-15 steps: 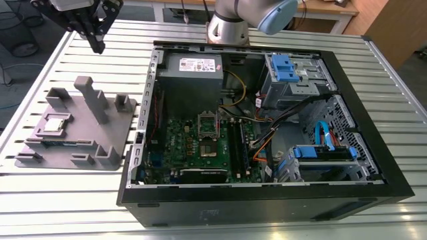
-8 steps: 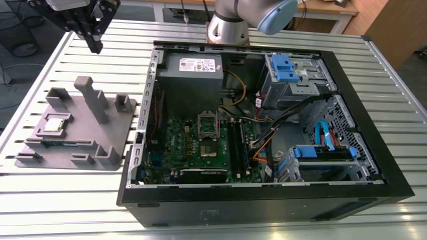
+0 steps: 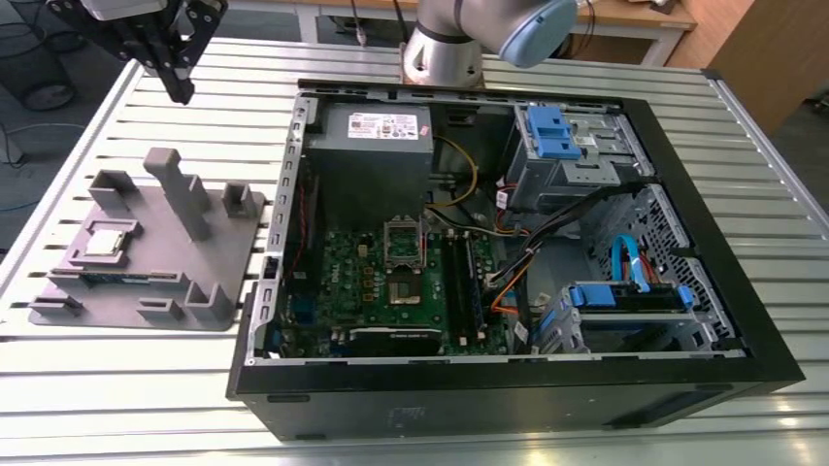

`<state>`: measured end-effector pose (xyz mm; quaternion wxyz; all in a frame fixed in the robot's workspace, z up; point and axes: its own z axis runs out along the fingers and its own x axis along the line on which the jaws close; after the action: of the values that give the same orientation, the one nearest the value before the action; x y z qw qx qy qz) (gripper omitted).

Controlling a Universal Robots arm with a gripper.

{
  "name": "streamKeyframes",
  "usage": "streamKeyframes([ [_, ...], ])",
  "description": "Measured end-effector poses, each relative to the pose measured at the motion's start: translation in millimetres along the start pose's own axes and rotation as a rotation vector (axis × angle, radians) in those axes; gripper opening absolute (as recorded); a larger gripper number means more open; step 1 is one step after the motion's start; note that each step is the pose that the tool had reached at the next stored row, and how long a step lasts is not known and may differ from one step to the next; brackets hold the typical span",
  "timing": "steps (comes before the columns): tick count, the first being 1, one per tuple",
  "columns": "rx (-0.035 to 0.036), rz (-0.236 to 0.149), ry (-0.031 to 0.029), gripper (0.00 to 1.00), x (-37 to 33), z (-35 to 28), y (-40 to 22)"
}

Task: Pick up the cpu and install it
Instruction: 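Reach for the cpu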

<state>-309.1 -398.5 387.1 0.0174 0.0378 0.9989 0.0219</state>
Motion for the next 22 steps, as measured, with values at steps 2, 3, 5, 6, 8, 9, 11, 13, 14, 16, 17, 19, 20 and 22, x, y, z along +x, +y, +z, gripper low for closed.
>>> streamKeyframes([
  [2,0.0000,0.000,0.0000,0.11,0.8,-0.1,-0.1],
  [3,0.0000,0.000,0.0000,0.11,1.4,-0.1,-0.1],
  [5,0.0000,0.000,0.0000,0.11,2.7,-0.1,-0.2],
  [6,0.0001,0.000,0.0001,0.11,3.6,-0.2,-0.3],
  [8,0.0000,0.000,0.0000,0.11,5.7,-0.2,-0.4],
  [9,0.0000,0.000,0.0000,0.11,6.8,-0.3,-0.5],
  [11,0.0001,0.000,0.0001,0.11,9.0,-0.4,-0.7],
  [13,0.0000,0.000,0.0001,0.11,11.3,-0.4,-0.9],
  [14,0.0000,0.000,0.0000,0.11,12.4,-0.5,-0.9],
  [16,0.0001,0.000,0.0000,0.11,14.3,-0.5,-1.1],
  [17,0.0000,0.000,0.0000,0.11,15.4,-0.6,-1.2],
  [19,0.0000,0.000,0.0000,0.11,17.9,-0.6,-1.3],
  [20,0.0000,0.000,0.0000,0.11,19.2,-0.7,-1.5],
  [22,0.0000,0.000,0.0000,0.11,22.0,-0.8,-1.7],
])
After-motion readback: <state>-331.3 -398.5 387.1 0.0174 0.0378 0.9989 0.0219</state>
